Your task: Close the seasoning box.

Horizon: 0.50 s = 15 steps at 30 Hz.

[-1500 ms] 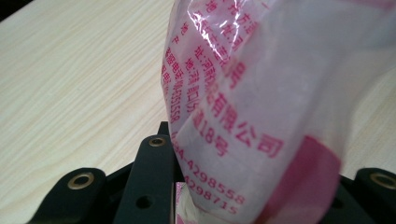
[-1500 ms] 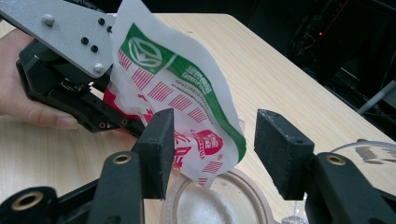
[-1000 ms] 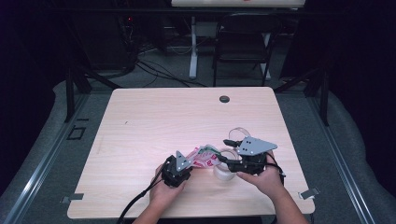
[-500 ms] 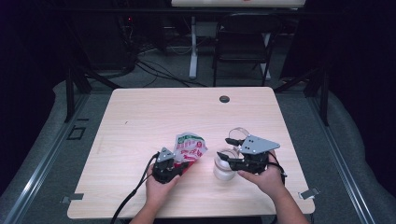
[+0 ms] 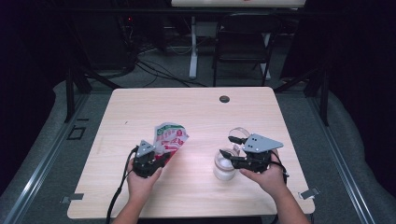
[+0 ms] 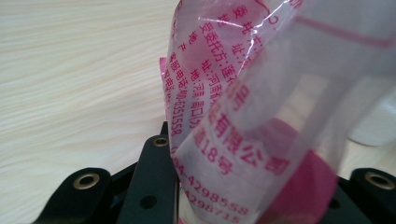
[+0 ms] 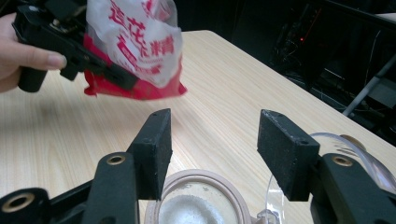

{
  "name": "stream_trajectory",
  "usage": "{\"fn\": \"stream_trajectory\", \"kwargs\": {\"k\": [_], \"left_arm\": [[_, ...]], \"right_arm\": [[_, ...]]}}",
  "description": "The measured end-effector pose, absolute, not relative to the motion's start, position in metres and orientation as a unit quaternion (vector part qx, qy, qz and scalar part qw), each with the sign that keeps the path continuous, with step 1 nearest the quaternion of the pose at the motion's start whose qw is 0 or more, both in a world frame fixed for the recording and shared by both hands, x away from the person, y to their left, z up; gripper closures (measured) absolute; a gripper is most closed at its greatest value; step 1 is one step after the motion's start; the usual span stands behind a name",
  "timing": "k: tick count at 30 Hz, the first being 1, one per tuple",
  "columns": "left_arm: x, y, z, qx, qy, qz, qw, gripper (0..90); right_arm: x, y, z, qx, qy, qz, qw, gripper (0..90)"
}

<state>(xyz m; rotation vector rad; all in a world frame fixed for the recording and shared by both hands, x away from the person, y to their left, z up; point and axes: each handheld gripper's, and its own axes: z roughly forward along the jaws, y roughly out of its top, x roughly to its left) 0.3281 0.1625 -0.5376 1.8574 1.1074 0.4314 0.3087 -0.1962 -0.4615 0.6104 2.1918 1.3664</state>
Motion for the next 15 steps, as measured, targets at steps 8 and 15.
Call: {"fn": "stream_trajectory", "kwargs": {"k": [8,15], "left_arm": [[0.323,0.194,-0.537,0.742,0.474,0.203,0.428,73.5],[0.320,0.212,-0.541,0.733,0.496,0.237,0.401,73.3]], "right_arm": [[0.309,-0.197,-0.462,0.228,0.801,0.498,0.241,45.1],[0.310,-0.196,-0.462,0.230,0.802,0.494,0.243,45.6]]}}
